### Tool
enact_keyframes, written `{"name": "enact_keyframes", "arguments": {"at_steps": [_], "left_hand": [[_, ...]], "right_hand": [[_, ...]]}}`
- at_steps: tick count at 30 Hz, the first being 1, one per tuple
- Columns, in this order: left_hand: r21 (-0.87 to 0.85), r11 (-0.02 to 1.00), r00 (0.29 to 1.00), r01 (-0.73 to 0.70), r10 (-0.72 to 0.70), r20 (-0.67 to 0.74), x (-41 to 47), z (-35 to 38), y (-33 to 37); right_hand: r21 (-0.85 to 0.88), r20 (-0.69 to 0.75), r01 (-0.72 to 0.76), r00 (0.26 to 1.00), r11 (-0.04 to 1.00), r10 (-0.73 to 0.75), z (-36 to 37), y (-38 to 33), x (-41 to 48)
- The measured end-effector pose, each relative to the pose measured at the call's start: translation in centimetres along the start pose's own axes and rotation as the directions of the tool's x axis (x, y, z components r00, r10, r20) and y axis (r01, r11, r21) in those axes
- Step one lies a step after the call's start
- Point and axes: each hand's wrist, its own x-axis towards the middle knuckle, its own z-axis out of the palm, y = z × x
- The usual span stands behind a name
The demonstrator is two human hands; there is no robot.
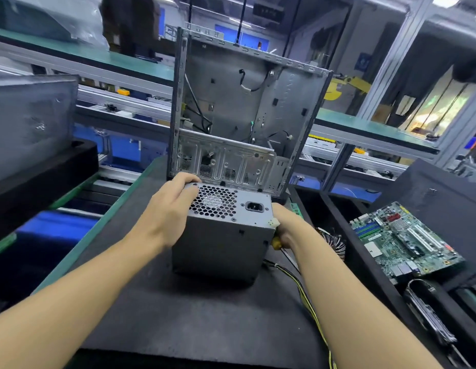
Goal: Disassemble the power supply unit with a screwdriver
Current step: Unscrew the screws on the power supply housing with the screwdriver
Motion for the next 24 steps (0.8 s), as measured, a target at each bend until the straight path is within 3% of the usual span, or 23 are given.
{"name": "enact_keyframes", "arguments": {"at_steps": [3, 7, 10, 13, 16, 18, 21, 24], "left_hand": [[0.132, 0.983, 0.985, 0.126, -0.14, 0.1, 0.3, -1.3, 0.2], [0.234, 0.948, 0.936, 0.218, -0.271, 0.225, 2.5, -2.4, 2.2], [0.389, 0.915, 0.928, 0.104, -0.23, 0.292, 4.0, -1.6, 4.5], [0.562, 0.81, 0.934, -0.167, -0.053, 0.353, 5.0, 0.9, 6.1], [0.381, 0.866, 0.891, -0.323, 0.144, 0.43, 5.9, 2.5, 7.3], [0.156, 0.929, 0.806, -0.337, 0.198, 0.557, 6.3, 2.9, 7.8], [-0.016, 0.944, 0.661, -0.33, 0.243, 0.709, 6.2, 3.4, 7.1], [-0.036, 0.901, 0.622, -0.433, 0.328, 0.711, 6.0, 3.6, 6.4]], "right_hand": [[-0.037, -0.026, 0.101, 0.994, 0.994, -0.102, 0.1, -1.1, 0.2], [-0.056, -0.222, 0.273, 0.935, 0.961, -0.278, -1.1, -3.2, 0.0], [0.124, -0.303, 0.445, 0.868, 0.887, -0.393, -2.5, -5.5, -1.9], [0.313, -0.334, 0.629, 0.775, 0.712, -0.537, -3.5, -8.3, -5.2], [0.423, -0.34, 0.75, 0.651, 0.508, -0.679, -3.8, -10.4, -8.3], [0.475, -0.337, 0.784, 0.582, 0.4, -0.74, -3.7, -11.5, -9.7], [0.462, -0.35, 0.824, 0.509, 0.328, -0.786, -3.4, -12.6, -10.6], [0.457, -0.386, 0.836, 0.495, 0.304, -0.779, -3.6, -12.6, -10.4]]}}
